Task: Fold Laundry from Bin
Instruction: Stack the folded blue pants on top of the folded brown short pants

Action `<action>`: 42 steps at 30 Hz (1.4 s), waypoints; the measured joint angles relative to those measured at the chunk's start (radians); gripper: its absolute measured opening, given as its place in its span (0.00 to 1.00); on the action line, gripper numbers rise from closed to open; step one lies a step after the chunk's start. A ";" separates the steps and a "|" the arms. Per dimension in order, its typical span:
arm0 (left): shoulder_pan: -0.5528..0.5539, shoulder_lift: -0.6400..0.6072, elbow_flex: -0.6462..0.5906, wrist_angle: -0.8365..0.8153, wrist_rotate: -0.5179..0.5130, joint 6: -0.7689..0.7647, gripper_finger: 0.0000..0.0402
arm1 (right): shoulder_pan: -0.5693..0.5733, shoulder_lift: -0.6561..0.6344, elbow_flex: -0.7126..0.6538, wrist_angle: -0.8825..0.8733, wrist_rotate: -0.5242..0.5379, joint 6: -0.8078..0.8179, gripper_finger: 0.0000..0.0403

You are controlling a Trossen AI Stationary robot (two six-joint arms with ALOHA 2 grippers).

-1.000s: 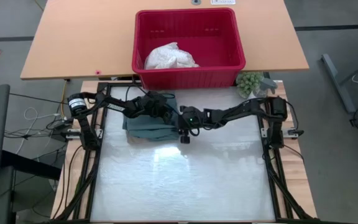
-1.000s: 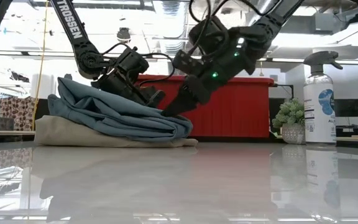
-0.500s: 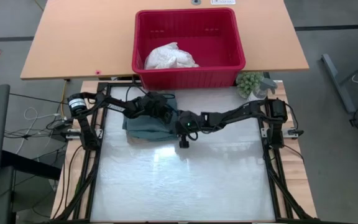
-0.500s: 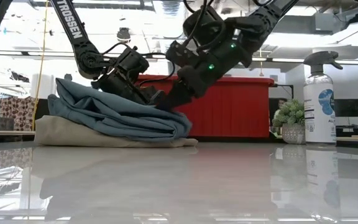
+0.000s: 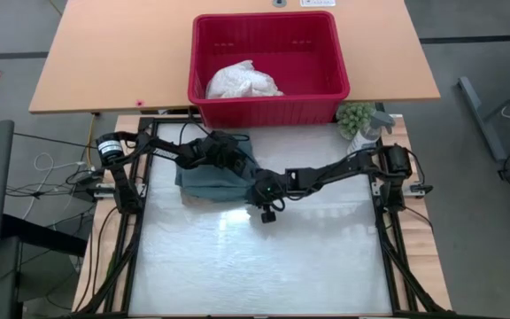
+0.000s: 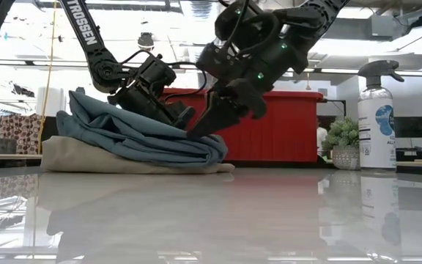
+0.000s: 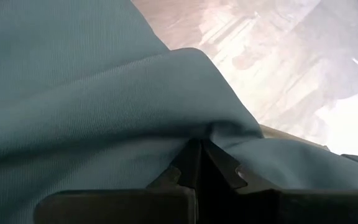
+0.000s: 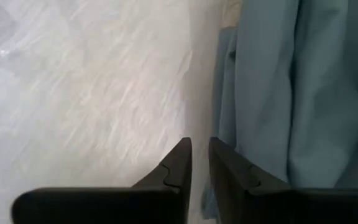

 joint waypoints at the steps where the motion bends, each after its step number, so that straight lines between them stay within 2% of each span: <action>1: 0.000 0.000 0.000 0.000 0.000 0.000 0.00 | 0.002 0.000 0.003 -0.001 0.001 -0.004 0.20; 4: 0.000 0.000 0.000 0.000 0.001 0.000 0.00 | 0.004 0.000 0.045 -0.005 0.016 -0.006 0.25; 10: 0.000 0.000 0.000 0.001 0.001 0.000 0.00 | -0.016 0.017 0.236 0.008 0.032 -0.006 0.36; 16: 0.000 0.000 0.000 0.002 0.001 0.000 0.00 | -0.033 0.156 0.462 -0.009 0.032 -0.006 0.45; 22: -0.001 0.000 0.000 0.001 0.001 0.012 0.00 | -0.031 0.268 0.641 -0.089 0.009 -0.007 0.48; 27: -0.001 0.000 0.000 0.002 0.001 0.014 0.00 | -0.050 0.316 0.667 -0.117 -0.011 -0.006 0.47; 34: 0.003 0.000 0.001 -0.007 -0.021 0.023 0.00 | -0.070 0.314 0.667 -0.105 -0.041 0.028 0.47; 42: 0.022 0.002 0.001 -0.012 -0.015 0.028 0.00 | -0.073 0.336 0.666 -0.072 -0.018 0.107 0.47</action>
